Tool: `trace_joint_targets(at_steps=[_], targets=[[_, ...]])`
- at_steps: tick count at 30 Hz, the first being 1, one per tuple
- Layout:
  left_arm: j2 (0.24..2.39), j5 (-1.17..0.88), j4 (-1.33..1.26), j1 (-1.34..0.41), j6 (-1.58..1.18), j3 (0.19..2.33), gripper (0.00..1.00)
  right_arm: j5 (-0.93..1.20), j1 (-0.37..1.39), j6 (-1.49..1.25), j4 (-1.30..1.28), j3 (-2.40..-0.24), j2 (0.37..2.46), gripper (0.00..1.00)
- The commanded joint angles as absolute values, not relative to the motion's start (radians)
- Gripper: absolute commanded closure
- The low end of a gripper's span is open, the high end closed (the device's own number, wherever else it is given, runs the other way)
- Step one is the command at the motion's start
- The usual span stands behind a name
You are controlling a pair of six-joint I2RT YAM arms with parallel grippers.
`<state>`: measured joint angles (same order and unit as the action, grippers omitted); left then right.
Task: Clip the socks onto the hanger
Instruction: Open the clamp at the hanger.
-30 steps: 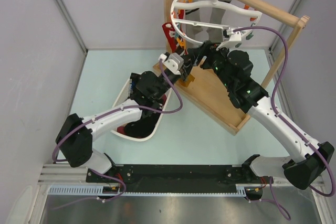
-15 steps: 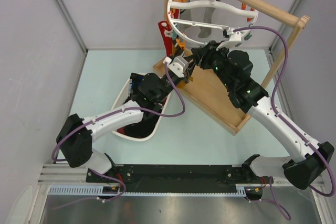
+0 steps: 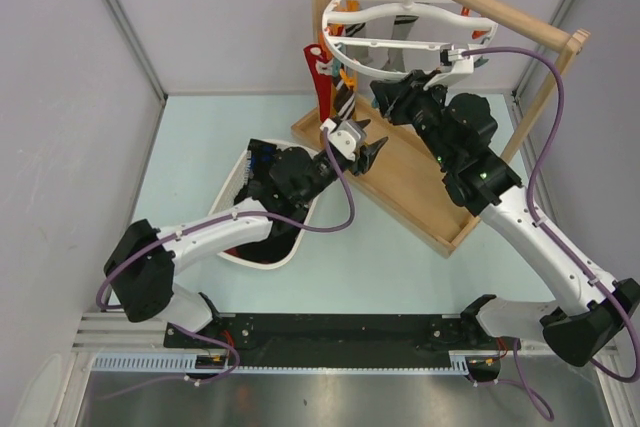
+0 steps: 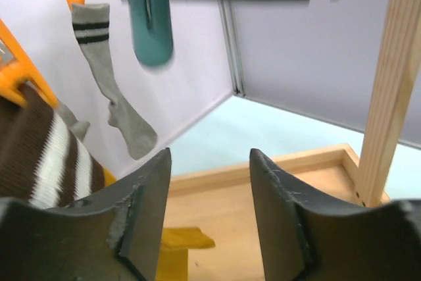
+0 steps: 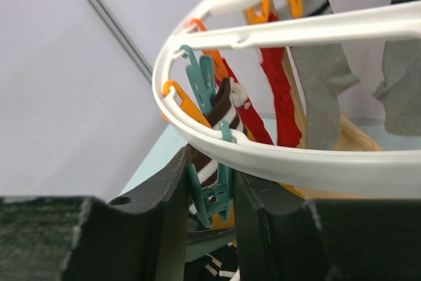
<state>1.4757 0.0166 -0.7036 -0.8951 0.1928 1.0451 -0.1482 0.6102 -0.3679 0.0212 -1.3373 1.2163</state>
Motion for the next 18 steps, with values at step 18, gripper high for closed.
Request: trace_joint_targets(at_steps=[18], targets=[[1.451,-0.021,-0.77,-0.856,0.141,1.109,0.27,-0.112,0.6,-0.408,0.052,-1.385,1.209,1.0]])
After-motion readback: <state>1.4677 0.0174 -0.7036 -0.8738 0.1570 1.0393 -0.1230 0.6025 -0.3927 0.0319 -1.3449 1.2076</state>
